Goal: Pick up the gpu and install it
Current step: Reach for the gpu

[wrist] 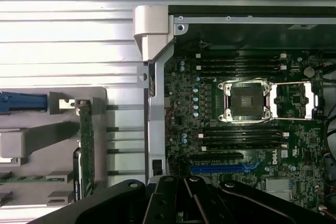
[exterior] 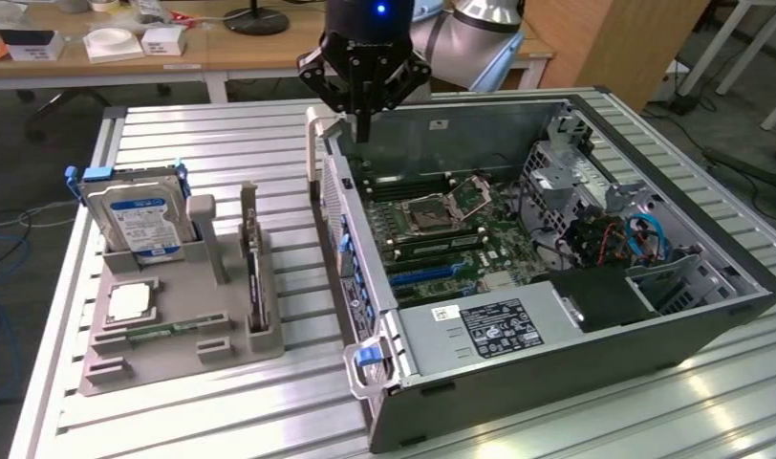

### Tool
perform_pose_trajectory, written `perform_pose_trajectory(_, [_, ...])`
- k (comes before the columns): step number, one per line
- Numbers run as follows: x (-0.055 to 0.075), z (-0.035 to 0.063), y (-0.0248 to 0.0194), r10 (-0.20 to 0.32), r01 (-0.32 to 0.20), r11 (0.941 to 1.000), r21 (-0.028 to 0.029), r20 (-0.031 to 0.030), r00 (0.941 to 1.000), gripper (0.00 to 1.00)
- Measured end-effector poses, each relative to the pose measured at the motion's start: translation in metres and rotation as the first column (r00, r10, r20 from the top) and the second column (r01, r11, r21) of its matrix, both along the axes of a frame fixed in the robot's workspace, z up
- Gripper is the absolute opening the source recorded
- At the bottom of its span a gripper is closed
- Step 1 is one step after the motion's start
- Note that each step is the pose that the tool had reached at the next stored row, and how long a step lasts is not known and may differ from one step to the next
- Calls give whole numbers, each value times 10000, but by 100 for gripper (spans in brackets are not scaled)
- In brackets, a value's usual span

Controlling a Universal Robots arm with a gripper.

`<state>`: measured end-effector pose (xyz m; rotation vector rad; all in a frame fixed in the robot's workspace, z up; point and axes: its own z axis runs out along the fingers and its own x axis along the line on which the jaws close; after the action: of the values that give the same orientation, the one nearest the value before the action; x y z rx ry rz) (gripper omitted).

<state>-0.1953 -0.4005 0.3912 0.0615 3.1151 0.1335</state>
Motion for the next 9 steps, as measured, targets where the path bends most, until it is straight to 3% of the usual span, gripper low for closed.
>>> perform_pose_trajectory(9, [-127,-3,-3,80,-80,10000,0,1,10000,10])
